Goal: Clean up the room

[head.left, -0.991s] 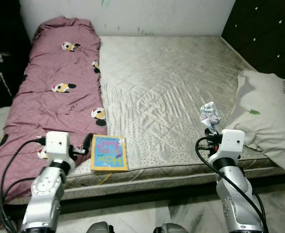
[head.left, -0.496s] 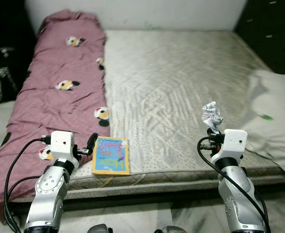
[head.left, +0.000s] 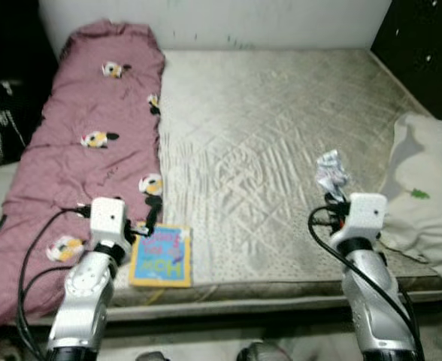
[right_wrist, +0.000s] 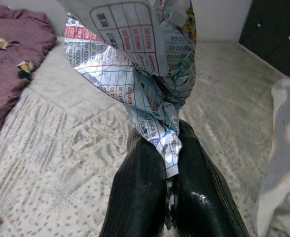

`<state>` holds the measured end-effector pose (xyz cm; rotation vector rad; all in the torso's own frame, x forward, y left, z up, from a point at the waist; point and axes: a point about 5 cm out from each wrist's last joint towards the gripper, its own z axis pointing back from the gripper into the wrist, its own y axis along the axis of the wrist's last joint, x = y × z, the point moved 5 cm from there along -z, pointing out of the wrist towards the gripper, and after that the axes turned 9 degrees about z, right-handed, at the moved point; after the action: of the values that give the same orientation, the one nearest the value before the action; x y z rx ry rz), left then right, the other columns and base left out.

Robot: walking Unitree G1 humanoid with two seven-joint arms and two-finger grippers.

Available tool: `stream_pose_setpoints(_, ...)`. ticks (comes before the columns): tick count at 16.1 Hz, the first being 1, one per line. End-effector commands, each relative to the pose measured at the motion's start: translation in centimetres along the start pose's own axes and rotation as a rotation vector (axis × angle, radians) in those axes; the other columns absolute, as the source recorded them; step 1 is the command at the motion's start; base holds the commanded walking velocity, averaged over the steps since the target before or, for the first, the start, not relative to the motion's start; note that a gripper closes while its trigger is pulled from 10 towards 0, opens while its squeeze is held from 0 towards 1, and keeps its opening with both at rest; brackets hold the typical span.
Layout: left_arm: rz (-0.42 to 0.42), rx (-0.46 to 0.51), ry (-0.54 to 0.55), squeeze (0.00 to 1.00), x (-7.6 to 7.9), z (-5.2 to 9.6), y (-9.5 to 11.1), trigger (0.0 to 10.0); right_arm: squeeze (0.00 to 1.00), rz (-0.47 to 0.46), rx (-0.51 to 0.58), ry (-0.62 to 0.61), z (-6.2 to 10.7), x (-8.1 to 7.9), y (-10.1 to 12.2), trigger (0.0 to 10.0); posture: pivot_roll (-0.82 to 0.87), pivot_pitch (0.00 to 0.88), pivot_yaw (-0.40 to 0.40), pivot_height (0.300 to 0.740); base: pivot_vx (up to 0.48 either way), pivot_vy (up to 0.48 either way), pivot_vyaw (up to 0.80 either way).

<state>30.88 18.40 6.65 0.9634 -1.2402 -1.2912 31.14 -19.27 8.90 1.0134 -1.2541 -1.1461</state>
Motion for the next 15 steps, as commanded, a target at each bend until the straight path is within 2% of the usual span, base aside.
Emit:
stream_pose_setpoints(1, -0.001, -0.011, 0.029, 0.0, -0.79, 0.3, -0.14, 10.0, 0.0, 0.002, -0.005, 0.008, 0.22, -0.24, 0.0, 10.0, -0.04, 0.084, -0.034, 0.74, 0.0, 0.0, 0.0)
stream_pose_setpoints(2, 0.014, -0.022, 0.042, 0.0, -0.98, 0.39, -0.45, 10.0, 0.0, 0.004, -0.009, 0.012, 0.39, -0.3, -0.14, 10.0, -0.05, 0.084, -0.037, 0.74, 0.0, 0.0, 0.0)
stream_pose_setpoints(4, 0.016, -0.021, 0.032, 0.0, -0.79, 0.44, -0.52, 10.0, 0.0, 0.01, -0.017, 0.022, 0.5, -0.42, -0.32, 10.0, -0.05, 0.081, -0.039, 0.74, 0.0, 0.48, 0.0)
stream_pose_setpoints(6, 0.021, -0.023, 0.028, 0.0, -0.65, 0.35, -0.58, 10.0, 0.0, 0.0, -0.025, 0.019, 0.32, -0.32, -0.47, 10.0, -0.05, 0.083, -0.041, 0.74, 0.0, 0.48, -0.73)
stream_pose_setpoints(15, 0.031, -0.016, 0.038, 0.0, -0.63, 0.22, -0.47, 10.0, 0.0, -0.001, -0.009, 0.046, -0.17, -0.93, -0.04, 10.0, -0.05, 0.081, -0.048, 0.74, 0.0, 0.48, 0.0)
